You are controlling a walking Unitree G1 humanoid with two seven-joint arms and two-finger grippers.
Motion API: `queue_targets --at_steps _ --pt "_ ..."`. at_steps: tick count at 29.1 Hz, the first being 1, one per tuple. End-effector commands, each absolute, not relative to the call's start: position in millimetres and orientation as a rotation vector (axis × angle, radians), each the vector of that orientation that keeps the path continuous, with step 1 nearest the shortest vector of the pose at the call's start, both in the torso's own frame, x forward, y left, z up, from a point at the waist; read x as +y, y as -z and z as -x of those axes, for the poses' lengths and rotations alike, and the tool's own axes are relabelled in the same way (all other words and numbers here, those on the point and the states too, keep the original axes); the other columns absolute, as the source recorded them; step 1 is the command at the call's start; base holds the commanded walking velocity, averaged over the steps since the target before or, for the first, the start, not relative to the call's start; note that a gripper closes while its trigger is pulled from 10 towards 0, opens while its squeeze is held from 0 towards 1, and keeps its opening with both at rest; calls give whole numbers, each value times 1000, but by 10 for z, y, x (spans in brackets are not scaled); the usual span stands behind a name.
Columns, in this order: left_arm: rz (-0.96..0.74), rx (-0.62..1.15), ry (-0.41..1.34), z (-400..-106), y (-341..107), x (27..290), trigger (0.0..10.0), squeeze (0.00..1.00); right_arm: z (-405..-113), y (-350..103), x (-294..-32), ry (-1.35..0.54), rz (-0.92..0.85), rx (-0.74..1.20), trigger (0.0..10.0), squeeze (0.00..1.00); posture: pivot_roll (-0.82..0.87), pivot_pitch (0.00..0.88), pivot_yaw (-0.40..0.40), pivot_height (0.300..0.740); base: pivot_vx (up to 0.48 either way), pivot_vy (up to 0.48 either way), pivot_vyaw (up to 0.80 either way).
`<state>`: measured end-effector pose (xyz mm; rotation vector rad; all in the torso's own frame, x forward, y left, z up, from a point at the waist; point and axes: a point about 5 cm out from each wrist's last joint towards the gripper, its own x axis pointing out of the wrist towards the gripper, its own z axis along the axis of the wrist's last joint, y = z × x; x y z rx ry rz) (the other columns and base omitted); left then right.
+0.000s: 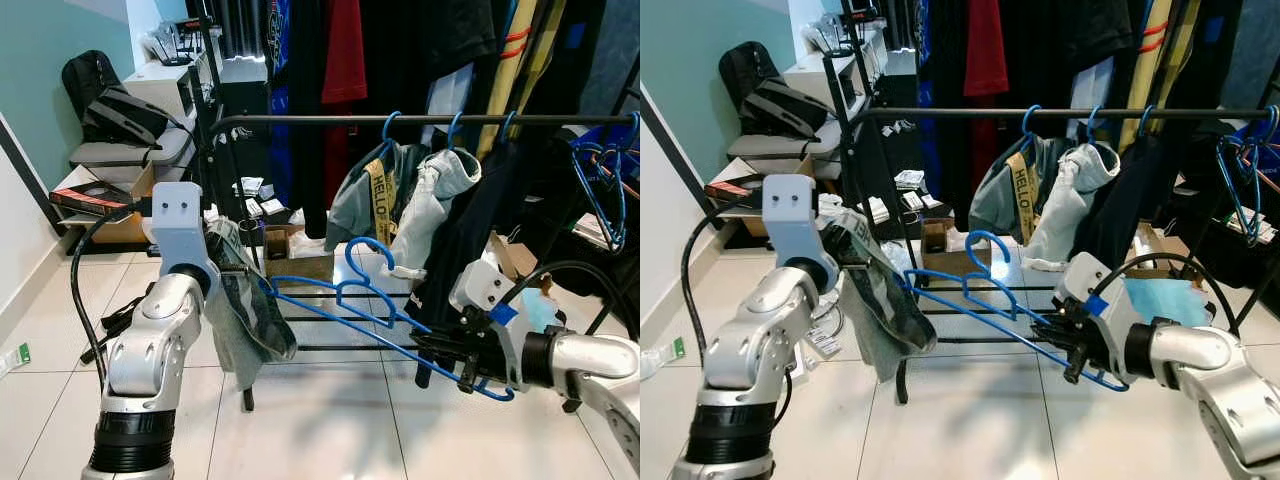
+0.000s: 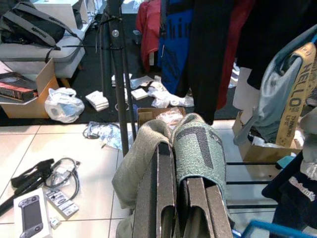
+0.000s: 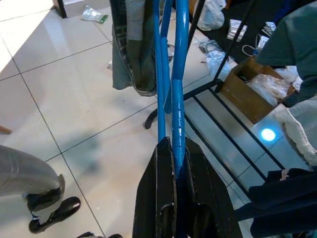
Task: Hang hanger
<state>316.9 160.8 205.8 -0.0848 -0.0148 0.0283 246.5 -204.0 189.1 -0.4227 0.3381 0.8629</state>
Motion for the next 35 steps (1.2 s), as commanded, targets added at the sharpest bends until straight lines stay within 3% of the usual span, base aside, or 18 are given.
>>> queue_targets --at_steps 1,13,28,31,35 --pt "104 -20 -26 -3162 -2093 1611 10000 0 -2478 -1878 -2005 -872 420 334 10000 0 -79 0 46 740 0 0 0" --pt "256 -84 123 -3161 -2328 1357 10000 0 -2500 -1825 -1967 -876 416 338 10000 0 -72 0 47 740 0 0 0" --pt "365 -46 153 -3242 -2354 1303 10000 0 -2509 -1854 -1904 -897 421 300 10000 0 -73 0 51 740 0 0 0" --pt "504 -97 227 -3247 -2536 1272 10000 0 -2584 -1763 -1967 -813 449 362 10000 0 -71 0 50 740 0 0 0" --pt "558 -155 267 -3217 -2670 1291 10000 0 -2639 -1680 -2046 -734 443 424 10000 0 -64 0 45 740 0 0 0"
